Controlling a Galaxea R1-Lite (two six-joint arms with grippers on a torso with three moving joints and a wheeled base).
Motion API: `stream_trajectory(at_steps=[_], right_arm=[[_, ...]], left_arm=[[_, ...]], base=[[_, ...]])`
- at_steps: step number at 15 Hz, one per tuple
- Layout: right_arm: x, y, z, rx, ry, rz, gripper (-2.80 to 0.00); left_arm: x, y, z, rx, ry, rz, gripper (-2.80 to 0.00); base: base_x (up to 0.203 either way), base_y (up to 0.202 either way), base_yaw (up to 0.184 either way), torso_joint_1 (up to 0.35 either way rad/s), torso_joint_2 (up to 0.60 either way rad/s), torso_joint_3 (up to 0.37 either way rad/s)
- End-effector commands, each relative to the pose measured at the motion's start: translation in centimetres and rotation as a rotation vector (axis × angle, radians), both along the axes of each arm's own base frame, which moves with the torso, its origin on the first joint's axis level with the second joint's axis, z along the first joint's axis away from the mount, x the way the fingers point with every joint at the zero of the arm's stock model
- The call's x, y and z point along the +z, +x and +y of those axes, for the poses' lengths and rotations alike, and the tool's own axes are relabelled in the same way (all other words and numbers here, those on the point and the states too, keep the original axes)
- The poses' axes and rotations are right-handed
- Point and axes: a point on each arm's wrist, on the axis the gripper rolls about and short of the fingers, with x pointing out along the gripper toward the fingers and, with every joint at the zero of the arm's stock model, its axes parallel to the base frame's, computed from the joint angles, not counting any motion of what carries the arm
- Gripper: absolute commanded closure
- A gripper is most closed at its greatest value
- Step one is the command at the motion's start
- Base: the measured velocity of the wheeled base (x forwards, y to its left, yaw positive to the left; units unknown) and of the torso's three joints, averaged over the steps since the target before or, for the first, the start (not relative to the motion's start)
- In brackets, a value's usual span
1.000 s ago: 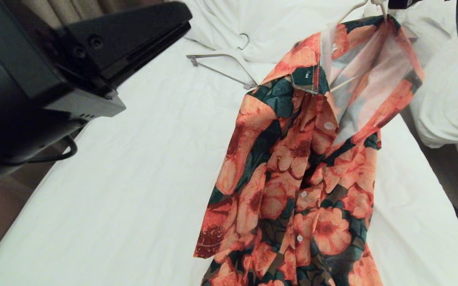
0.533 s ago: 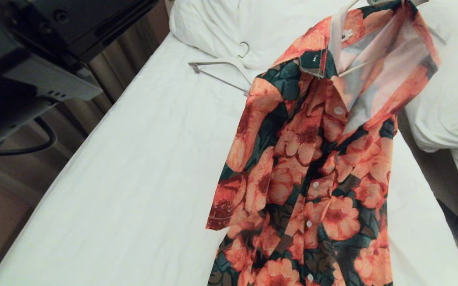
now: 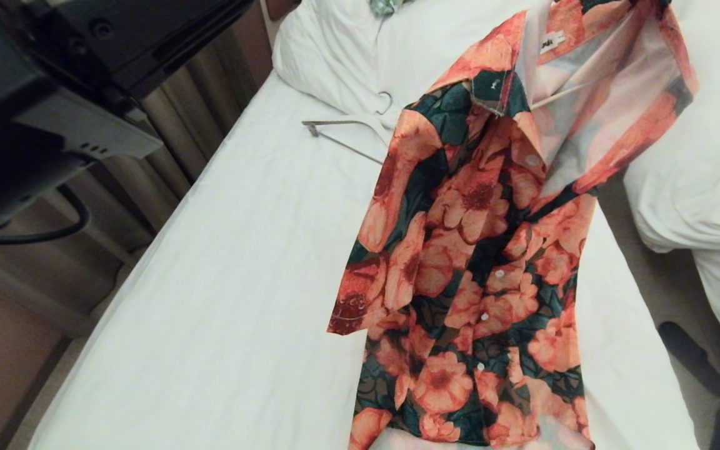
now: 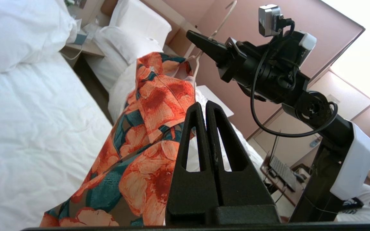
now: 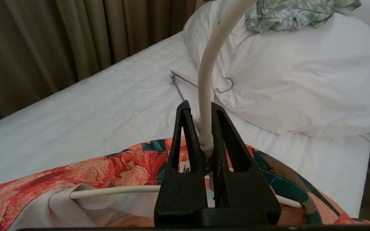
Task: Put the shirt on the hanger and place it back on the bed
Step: Take the clothes hanger out of the clothes
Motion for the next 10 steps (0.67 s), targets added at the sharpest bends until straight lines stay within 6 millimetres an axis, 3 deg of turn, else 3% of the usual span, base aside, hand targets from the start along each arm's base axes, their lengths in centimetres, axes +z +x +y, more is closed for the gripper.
stream_trajectory(at_steps=[1, 10], right_arm=[[-0.17, -0.09, -0.12, 0.000, 0.003, 0.008, 0.00], [-0.25, 0.67, -0.52, -0.027, 0.034, -0.045, 0.00]], left_arm=[[0.00, 0.09, -0.09, -0.001, -0.002, 0.001, 0.00], [0.38, 0.11, 0.27, 0.013, -0.013, -0.008, 0.00]], base=[[0.000, 0.000, 0.000, 0.187, -0.56, -0.371], [0.000, 0.000, 0.000, 0.214, -0.55, -0.337]])
